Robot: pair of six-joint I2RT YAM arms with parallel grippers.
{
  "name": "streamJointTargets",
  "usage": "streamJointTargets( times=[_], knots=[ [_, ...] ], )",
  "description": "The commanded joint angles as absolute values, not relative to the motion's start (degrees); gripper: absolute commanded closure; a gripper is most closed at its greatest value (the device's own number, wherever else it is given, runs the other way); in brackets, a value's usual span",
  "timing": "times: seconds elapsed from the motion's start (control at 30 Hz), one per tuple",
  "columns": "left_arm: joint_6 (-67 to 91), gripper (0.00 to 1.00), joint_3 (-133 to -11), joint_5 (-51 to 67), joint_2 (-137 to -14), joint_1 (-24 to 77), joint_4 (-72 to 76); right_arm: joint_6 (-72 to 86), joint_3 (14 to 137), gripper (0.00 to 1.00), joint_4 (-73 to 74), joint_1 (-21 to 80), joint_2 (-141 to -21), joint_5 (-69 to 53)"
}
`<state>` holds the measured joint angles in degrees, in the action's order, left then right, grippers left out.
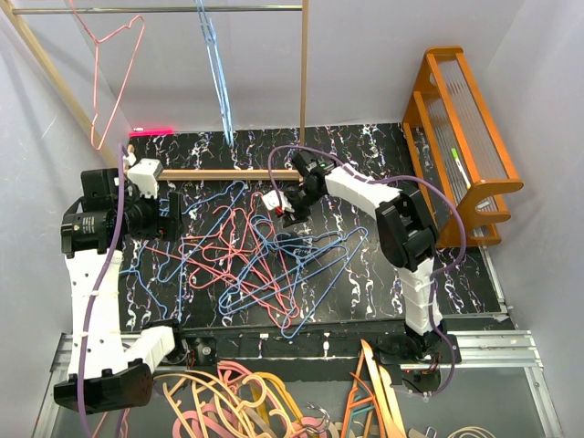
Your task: Organize the hangers
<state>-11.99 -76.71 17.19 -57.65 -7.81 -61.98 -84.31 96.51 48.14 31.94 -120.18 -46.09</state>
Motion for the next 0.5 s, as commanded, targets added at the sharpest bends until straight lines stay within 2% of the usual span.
streamJointTargets(
  times=[0.0, 0.47],
  knots=[
    [-12.6, 0.03, -75.6, 18.7, -56.5, -8.2, -64.7, -84.9, 99.9, 0.61, 49.5, 33.1, -121.4, -47.9],
    [-12.6, 0.03, -75.9, 20.3, -57.5, -8.2, -65.0, -83.2, 97.7, 0.61, 49.6, 35.0, -123.0, -46.7]
  ],
)
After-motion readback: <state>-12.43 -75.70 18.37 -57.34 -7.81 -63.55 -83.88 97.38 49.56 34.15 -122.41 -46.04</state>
